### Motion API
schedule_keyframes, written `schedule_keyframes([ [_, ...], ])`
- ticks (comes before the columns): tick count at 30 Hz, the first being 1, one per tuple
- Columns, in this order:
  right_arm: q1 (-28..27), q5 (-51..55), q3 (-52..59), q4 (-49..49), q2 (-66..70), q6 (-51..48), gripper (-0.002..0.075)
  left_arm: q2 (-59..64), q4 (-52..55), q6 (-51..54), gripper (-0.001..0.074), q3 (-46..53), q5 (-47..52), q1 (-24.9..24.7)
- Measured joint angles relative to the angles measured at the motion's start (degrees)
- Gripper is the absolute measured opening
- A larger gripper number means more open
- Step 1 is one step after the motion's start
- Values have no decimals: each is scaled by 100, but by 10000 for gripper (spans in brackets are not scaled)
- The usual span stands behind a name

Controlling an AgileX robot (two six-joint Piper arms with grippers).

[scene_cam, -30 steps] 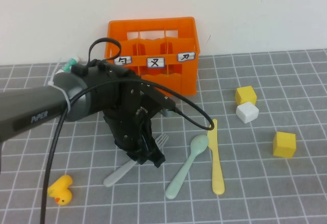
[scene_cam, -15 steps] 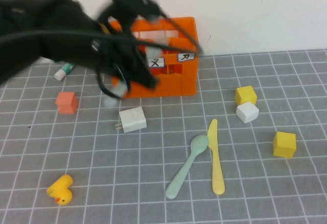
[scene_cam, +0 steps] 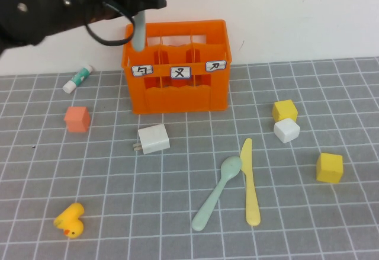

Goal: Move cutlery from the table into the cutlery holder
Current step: Place the fork on the box

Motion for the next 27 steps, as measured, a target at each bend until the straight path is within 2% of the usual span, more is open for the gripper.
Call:
schedule_keyframes([
  [10,0,-47,0,10,0,0,-3,830,-681,-15,102,0,-1587,0],
  [16,0,-73,12,10,0,0,-3,1283,-718,-493,102,0,-2409,-13],
  [21,0,-124,22,10,0,0,-3,1636,-192,-1193,102,0,-3032,-134],
  [27,0,-320,177,10,0,0,-3,2201,1537,-1552,102,0,-4088,-279],
])
